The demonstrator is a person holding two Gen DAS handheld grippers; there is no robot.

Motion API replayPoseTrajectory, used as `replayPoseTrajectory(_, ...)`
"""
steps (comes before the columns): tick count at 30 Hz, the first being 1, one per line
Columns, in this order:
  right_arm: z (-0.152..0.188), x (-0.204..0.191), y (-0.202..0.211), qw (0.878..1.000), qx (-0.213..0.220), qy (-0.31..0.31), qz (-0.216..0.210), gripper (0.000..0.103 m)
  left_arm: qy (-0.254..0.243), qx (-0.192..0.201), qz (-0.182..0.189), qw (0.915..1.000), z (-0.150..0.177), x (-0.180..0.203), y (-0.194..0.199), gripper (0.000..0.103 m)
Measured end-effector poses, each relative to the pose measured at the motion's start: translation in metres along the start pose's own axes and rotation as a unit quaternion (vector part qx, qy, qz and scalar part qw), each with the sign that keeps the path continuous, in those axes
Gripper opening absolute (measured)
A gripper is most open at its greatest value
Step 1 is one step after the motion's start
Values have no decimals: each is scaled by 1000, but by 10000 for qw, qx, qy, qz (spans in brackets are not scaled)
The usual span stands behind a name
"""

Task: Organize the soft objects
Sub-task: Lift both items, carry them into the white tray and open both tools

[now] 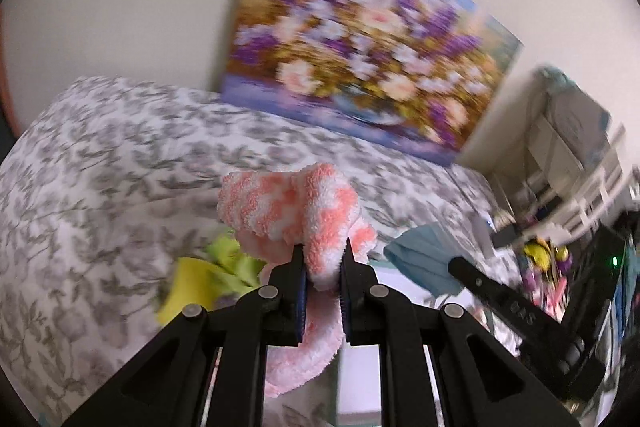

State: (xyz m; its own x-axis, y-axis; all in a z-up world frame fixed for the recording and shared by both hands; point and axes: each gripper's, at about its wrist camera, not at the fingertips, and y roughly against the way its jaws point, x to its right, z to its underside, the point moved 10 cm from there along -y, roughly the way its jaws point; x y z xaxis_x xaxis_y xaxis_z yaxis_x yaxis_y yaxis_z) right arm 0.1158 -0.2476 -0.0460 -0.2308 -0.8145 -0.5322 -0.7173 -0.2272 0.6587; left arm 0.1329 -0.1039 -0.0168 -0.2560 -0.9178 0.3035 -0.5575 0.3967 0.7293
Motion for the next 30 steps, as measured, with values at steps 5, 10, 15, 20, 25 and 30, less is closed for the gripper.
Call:
replayPoseTrajectory(5, -16, 56, 24, 9979, 279, -371, 444, 7, -495, -241, 320, 9980, 18, 49, -17, 14)
replayPoseTrajectory(10, -23, 105, 47, 9933, 460, -681, 811, 7, -934, -476, 643, 9924, 39, 95, -34, 14)
replayPoseTrajectory(15, -25, 140, 61, 9891, 535, -893, 1045, 7, -1269, -623, 772, 9870, 59, 123, -55, 14)
replayPoseTrajectory(20, -17, 160, 52, 9872, 383, -981, 1194, 7, -1526, -831, 630, 9828, 78, 131, -85, 14)
replayPoseTrajectory(25, -5, 171, 31, 9862, 118, -947, 1355, 7, -1461, -1030, 543, 9824, 88, 125, -113, 14)
replayPoseTrajectory(30, 8, 179, 16, 9839, -154, -808, 1585, 7, -1197, -1214, 477, 9842, 91, 111, -133, 15)
